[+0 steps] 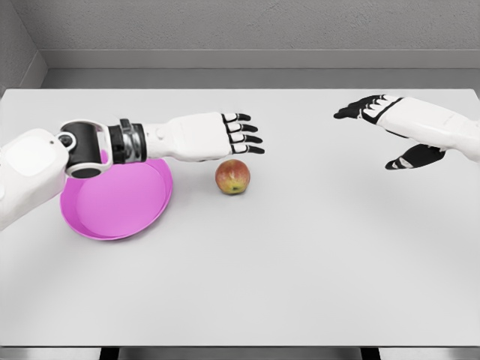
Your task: Put the apple on the plate with both arms
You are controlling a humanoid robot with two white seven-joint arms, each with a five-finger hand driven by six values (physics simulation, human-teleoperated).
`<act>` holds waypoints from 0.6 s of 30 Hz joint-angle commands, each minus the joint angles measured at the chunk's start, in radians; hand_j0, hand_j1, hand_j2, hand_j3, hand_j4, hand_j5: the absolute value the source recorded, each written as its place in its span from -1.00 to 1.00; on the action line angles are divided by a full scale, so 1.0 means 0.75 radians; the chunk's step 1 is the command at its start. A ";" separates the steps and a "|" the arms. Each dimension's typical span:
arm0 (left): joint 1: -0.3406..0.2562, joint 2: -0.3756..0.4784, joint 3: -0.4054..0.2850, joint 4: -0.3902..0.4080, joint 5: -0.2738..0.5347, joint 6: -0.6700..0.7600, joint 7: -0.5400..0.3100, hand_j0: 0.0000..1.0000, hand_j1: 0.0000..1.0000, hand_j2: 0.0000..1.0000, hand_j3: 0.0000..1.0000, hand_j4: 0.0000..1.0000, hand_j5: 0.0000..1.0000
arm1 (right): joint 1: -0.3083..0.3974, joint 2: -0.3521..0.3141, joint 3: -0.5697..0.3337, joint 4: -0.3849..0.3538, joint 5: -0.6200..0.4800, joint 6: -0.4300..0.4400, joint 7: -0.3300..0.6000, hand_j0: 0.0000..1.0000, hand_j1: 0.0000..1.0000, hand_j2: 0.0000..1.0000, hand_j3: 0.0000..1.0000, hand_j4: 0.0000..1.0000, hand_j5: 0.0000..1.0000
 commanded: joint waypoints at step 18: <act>-0.012 -0.016 -0.093 0.028 0.157 0.000 -0.075 1.00 1.00 1.00 1.00 1.00 1.00 | 0.006 0.001 0.001 -0.001 -0.006 0.003 -0.001 1.00 1.00 1.00 1.00 1.00 1.00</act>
